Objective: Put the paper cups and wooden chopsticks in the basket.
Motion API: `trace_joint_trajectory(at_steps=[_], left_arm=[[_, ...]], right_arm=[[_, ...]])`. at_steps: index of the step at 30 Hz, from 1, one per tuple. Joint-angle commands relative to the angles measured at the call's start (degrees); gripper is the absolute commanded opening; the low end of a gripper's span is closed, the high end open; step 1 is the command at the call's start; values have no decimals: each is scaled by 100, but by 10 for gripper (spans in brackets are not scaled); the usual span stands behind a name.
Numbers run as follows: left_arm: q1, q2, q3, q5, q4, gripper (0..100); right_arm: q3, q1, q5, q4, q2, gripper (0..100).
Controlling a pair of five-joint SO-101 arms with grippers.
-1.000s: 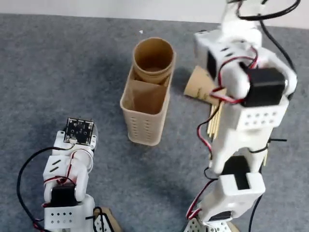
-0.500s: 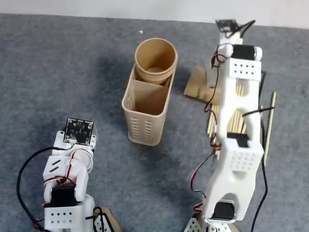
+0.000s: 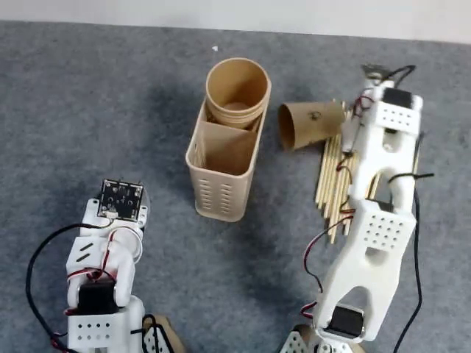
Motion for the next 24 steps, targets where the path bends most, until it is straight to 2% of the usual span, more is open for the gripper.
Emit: trace_joint_trajectory(at_steps=[1, 10, 24], left_arm=[[92, -22, 101, 44, -88, 158], [92, -22, 101, 44, -88, 158], [92, -22, 101, 44, -88, 158]], right_arm=[[-48, -31, 79, -31, -374, 217], [-48, -1007, -220, -215, -1666, 217], [13, -1956, -378, -2299, -1815, 217]])
